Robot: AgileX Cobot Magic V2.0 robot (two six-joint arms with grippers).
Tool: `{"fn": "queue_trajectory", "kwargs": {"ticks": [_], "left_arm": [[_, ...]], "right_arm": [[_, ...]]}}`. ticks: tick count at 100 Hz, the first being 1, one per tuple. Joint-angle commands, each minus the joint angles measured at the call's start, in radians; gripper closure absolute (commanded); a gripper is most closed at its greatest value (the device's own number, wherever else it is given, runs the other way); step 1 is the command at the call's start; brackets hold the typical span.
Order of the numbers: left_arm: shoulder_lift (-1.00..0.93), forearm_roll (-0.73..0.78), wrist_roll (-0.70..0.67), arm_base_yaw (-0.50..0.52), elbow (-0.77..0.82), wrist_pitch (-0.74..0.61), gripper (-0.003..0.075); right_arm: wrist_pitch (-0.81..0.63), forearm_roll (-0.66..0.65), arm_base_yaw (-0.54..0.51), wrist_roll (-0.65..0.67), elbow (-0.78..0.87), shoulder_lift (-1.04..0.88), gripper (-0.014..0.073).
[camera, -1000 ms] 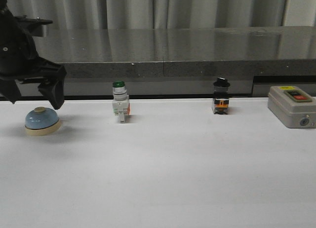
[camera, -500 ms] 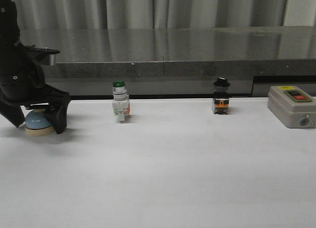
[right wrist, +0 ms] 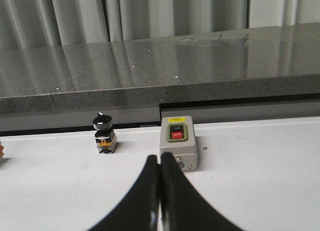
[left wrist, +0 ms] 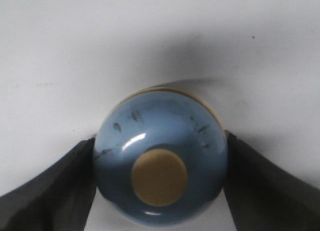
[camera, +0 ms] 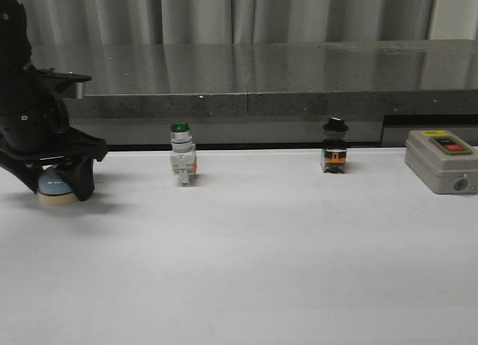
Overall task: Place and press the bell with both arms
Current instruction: 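Lower the left gripper over the blue bell and grasp it, then lift the bell with the left gripper and carry it toward table center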
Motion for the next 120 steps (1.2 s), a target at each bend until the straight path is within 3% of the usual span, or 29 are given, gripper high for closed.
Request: {"fn": "queue_trajectory", "kwargs": {"ticks": [1,57,91,120], "left_arm": [[-0.067,-0.002,-0.002,-0.003,-0.029,-0.027,0.0471],[-0.411,-0.03,-0.002,-0.06,-0.029,0.209,0.0479],[-0.447,-0.054,-0.002,-0.248,-0.029,0.209,0.0479],[-0.359,-0.054,-0.002,-0.435,-0.039,0.074,0.0479]], "right_arm": [[-0.07,0.001,-0.006,-0.009,-0.019,0.008,0.0658],[-0.07,0.001,-0.006,-0.009,-0.019,0.008,0.0658],[-0.07,0.001,-0.006,-0.009,-0.019,0.008,0.0658],[-0.07,0.001,-0.006,-0.009,-0.019,0.008,0.0658]]}}
